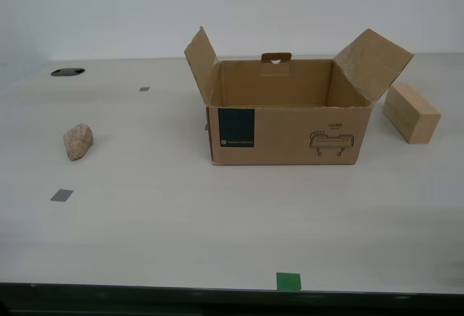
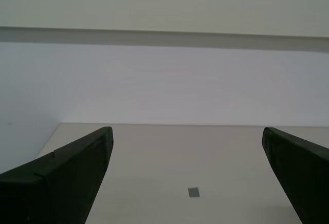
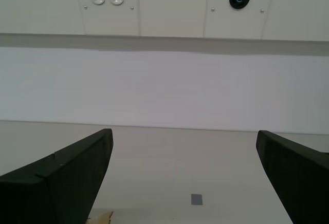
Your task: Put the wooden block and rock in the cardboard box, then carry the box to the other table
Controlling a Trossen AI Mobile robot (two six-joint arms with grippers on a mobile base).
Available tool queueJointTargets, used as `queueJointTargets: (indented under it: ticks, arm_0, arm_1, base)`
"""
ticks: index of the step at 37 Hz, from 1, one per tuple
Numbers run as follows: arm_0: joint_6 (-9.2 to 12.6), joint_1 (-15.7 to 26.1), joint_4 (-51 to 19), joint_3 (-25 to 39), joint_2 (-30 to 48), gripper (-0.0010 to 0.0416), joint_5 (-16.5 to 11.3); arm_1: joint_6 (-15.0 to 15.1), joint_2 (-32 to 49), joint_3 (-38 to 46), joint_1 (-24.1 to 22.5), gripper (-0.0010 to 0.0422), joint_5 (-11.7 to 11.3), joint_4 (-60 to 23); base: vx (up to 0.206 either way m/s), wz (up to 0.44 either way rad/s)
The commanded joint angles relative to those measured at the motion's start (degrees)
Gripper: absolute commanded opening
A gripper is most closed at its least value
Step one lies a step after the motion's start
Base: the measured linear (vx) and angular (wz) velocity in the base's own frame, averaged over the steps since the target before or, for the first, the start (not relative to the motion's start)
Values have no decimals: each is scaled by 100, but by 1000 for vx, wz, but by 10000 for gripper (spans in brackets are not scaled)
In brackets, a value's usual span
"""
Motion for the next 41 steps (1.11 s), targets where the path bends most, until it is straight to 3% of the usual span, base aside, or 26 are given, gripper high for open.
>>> queueJointTargets:
  ticks: [1,4,11,23,33,41]
  arm_0:
    - [227,0,-592,402,-2,389,7]
    - [372,0,-1270,793,-2,389,7]
    - [472,0,-2802,1755,-2,390,7]
    - [793,0,-4684,3134,26,390,4]
    - [909,0,-6033,4044,149,390,4]
    - [920,0,-7154,4935,485,390,4]
  arm_1:
    - [15,11,407,-2,398,166,-780]
    - [15,11,732,-2,398,166,-1458]
    - [-20,11,1366,-2,398,164,-2675]
    - [-463,11,2334,-7,398,162,-4494]
    - [-463,79,3158,-9,398,162,-5963]
    - [-385,575,4135,-11,398,157,-7803]
  base:
    - [0,0]
    - [0,0]
    - [0,0]
    - [0,0]
    - [0,0]
    - [0,0]
